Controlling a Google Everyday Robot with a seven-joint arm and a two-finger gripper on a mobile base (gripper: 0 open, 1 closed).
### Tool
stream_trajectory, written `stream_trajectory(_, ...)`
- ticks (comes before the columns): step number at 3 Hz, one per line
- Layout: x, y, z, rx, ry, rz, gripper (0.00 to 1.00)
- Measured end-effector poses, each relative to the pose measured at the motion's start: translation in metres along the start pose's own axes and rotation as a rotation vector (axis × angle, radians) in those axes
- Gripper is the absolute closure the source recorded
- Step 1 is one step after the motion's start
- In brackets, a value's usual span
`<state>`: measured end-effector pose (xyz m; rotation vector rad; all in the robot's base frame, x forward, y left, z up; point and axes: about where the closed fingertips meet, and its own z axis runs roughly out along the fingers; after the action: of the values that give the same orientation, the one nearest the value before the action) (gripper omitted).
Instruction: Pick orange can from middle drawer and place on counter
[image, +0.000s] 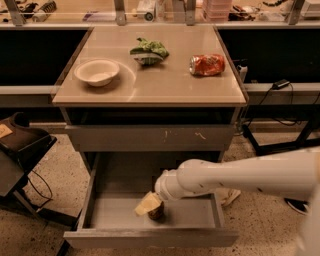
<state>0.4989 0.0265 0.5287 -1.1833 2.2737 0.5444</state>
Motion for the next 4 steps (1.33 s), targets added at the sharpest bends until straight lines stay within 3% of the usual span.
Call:
stream_trajectory(1, -0.005, 0.017, 0.029, -0.05, 0.026, -0.024, 0.0)
stream_trajectory(2, -0.003, 0.018, 0.04, -0.054, 0.034, -0.016, 0.0)
stream_trajectory(3, 0.014, 0.004, 0.087, -0.042, 0.076, 0.08, 0.0)
stream_trajectory(4, 0.021, 0.01, 0.11, -0.058, 0.116, 0.077, 0.0)
